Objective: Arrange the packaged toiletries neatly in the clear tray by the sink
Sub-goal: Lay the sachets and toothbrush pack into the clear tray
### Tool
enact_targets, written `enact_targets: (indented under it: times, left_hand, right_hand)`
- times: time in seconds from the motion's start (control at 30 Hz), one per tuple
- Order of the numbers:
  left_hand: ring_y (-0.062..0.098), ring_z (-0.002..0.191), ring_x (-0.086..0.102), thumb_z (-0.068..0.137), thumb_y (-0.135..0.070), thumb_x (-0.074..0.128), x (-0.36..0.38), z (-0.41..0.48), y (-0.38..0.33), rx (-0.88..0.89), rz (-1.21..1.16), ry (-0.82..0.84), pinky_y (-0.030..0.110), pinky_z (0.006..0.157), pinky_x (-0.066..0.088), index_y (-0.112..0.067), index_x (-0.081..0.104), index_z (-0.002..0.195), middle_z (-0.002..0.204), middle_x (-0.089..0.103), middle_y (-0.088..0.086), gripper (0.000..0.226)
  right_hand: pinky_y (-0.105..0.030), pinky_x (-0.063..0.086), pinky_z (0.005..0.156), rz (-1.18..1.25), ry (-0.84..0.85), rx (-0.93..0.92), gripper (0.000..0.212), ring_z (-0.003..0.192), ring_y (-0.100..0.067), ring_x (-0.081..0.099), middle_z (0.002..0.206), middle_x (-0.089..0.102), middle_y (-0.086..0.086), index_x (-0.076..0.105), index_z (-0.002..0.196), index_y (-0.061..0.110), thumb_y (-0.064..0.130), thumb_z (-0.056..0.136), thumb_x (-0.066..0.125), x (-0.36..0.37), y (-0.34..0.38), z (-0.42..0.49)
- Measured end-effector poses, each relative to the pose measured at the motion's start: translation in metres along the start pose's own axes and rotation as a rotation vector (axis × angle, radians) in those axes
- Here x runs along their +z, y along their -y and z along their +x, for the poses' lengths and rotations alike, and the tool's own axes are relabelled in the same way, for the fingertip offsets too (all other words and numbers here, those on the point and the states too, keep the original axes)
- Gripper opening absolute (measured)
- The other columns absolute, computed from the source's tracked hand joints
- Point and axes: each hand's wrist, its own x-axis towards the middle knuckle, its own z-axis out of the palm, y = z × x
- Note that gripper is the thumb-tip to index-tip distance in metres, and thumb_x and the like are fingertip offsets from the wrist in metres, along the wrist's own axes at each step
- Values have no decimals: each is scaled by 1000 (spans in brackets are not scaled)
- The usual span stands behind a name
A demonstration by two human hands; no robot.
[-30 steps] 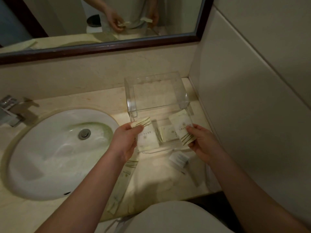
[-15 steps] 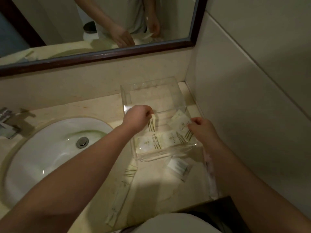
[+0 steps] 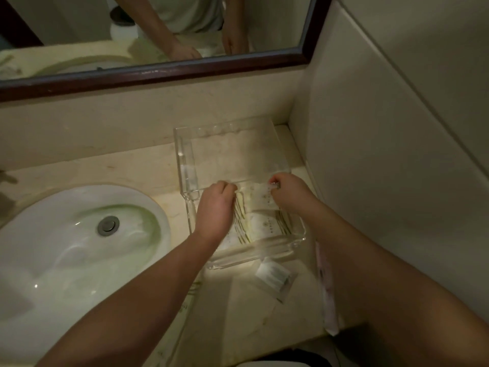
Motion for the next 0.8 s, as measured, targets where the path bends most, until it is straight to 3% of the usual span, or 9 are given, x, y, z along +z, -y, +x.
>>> enact_targets:
  times: [0.1, 0.2, 0.27, 0.37, 0.43, 0.53, 0.6, 0.73, 0.8]
  left_hand:
    - [31, 88, 55, 69, 6, 61, -5, -22, -6, 21, -18, -19, 40, 76, 46, -4, 67, 100, 97, 62, 14, 33]
    - [27, 90, 56, 85, -16, 56, -8, -56, -16, 156, -17, 185, 41, 75, 50, -9, 66, 108, 100, 62, 9, 26]
    - [25, 106, 55, 92, -34, 48, -6, -75, -17, 169, 43, 283, 37, 86, 49, -14, 62, 120, 117, 61, 6, 37]
    - [25, 124, 47, 93, -42, 42, -5, -89, -14, 151, 94, 316, 38, 100, 43, -15, 61, 124, 132, 57, 6, 45]
    - [26, 128, 44, 93, -46, 41, -7, -91, -13, 148, 110, 330, 40, 104, 39, -15, 59, 128, 138, 54, 7, 50]
    - [29, 134, 37, 93, -48, 39, -10, -91, -15, 127, 123, 344, 43, 110, 33, -14, 52, 134, 146, 45, 11, 55]
    - [34, 140, 29, 94, -50, 36, -11, -89, -16, 101, 134, 363, 48, 114, 28, -14, 47, 139, 152, 36, 13, 58]
    - [32, 148, -7, 95, -59, 16, -7, -85, -11, 41, 145, 497, 50, 119, 8, -22, 19, 152, 163, 5, 5, 68]
    - [29, 147, -15, 93, -62, 11, -6, -83, -9, 41, 155, 541, 49, 119, 5, -24, 12, 153, 163, -3, 3, 71]
  right_hand:
    - [-27, 42, 75, -62, 41, -26, 25, 91, -17, 55, 112, 63, -3, 62, 115, 17, 17, 93, 50, 0, 1, 7]
    - [-27, 43, 75, -168, 14, -58, 25, 97, -20, 59, 113, 65, -2, 63, 113, 17, 19, 90, 54, 4, 1, 13]
    - [-30, 47, 75, -260, -78, -123, 24, 96, -21, 61, 110, 67, -4, 64, 110, 18, 21, 87, 57, 11, 0, 12]
    - [-37, 46, 83, -409, -349, -205, 34, 102, -25, 56, 113, 63, -5, 61, 113, 19, 27, 80, 67, 26, -8, -7]
    - [-38, 44, 87, -373, -466, -192, 43, 109, -27, 51, 122, 57, -6, 58, 118, 21, 28, 78, 70, 38, -14, -24]
    - [-43, 45, 98, -283, -365, -229, 41, 122, -28, 45, 134, 52, -8, 57, 126, 22, 22, 85, 61, 54, -22, -31]
    - [-43, 42, 103, -351, -255, -268, 45, 131, -28, 38, 143, 46, -9, 52, 134, 24, 24, 89, 57, 62, -25, -30]
    - [-42, 35, 110, -423, -176, -245, 51, 139, -28, 27, 153, 33, -8, 40, 144, 30, 32, 94, 50, 68, -29, -27]
    - [-43, 33, 111, -439, -153, -255, 52, 141, -29, 24, 155, 30, -8, 37, 146, 31, 33, 95, 48, 68, -29, -28]
